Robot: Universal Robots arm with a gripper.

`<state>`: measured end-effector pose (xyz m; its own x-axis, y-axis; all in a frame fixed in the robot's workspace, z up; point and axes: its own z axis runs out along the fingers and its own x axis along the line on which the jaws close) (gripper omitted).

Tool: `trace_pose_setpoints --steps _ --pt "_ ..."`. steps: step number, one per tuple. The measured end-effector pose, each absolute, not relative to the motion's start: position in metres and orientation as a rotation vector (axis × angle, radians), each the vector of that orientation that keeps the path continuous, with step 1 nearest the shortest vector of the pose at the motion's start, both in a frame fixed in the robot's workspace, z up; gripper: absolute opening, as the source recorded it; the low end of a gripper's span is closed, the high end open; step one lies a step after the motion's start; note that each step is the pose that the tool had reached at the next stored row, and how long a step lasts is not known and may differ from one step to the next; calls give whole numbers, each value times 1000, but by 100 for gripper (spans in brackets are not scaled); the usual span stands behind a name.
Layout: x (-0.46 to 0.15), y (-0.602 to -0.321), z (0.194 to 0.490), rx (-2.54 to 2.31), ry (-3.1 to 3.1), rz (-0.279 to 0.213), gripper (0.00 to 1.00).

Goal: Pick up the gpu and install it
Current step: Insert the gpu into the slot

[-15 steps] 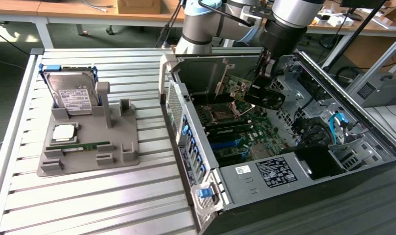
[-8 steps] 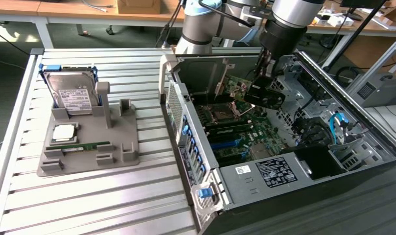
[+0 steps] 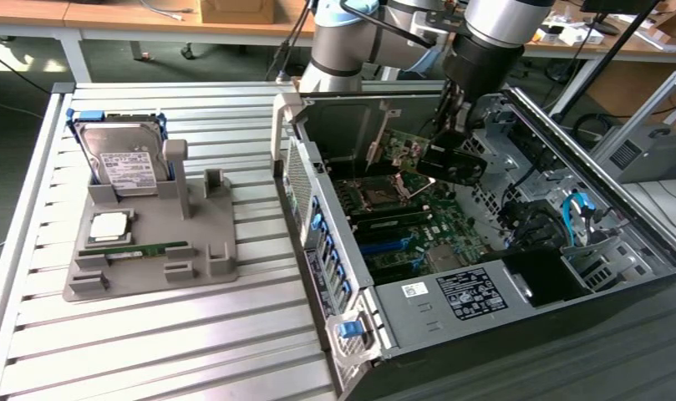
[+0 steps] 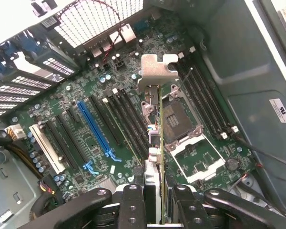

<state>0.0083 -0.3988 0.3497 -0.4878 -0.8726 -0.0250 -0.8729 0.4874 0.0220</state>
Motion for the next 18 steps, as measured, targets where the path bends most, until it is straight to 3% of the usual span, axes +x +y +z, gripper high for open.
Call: trace_pose_setpoints --steps 18 --pt "8 -399 350 -1679 2644 50 27"
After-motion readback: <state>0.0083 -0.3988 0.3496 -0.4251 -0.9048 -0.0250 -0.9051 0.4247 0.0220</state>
